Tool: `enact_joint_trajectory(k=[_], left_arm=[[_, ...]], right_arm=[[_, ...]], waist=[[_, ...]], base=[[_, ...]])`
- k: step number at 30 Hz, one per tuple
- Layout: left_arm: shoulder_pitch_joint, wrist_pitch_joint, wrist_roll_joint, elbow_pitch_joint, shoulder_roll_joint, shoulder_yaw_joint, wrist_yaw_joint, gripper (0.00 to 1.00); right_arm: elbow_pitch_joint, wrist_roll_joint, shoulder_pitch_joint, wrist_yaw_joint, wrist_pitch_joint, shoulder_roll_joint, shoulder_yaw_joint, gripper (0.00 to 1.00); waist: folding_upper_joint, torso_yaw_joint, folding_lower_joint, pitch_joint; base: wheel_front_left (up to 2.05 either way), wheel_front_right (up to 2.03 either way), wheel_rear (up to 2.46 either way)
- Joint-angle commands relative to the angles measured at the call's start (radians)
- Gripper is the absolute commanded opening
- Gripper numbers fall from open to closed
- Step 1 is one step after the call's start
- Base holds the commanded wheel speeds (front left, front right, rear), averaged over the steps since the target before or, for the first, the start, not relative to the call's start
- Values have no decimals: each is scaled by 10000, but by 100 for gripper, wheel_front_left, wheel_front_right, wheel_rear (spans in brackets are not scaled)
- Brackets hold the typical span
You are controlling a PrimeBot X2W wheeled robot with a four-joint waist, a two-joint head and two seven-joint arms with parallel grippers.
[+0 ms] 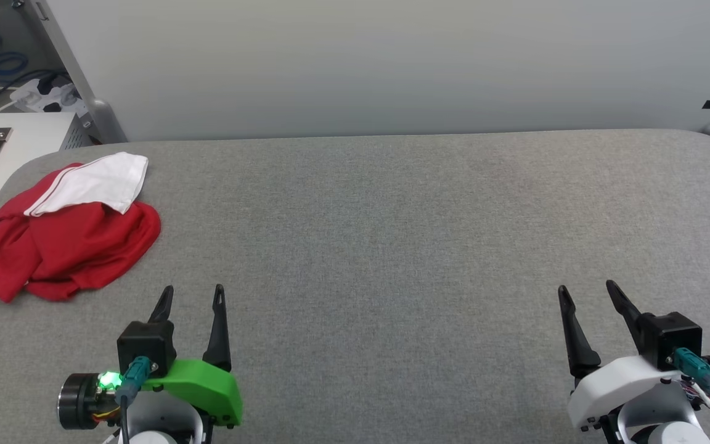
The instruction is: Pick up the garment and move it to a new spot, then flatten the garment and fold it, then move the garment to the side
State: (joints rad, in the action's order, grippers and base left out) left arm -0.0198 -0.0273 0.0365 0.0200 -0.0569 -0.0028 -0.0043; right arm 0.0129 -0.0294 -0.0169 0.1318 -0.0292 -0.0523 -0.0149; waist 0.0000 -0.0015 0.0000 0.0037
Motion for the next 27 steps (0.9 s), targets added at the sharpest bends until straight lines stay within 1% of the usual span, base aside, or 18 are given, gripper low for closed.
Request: enact_joint_trajectory(k=[1,27], left_arm=[[41,-104,81,37,10,-39,51,100],[98,-646,712,182,23,-78,10,100]], right_arm=[[49,-39,44,-2,-115,3,-47,100],[65,-217,147,-4,-649,7,-273,100]], waist=[[0,-1,0,3],[0,13,0,25]], base=[[0,0,0],[0,0,0]])
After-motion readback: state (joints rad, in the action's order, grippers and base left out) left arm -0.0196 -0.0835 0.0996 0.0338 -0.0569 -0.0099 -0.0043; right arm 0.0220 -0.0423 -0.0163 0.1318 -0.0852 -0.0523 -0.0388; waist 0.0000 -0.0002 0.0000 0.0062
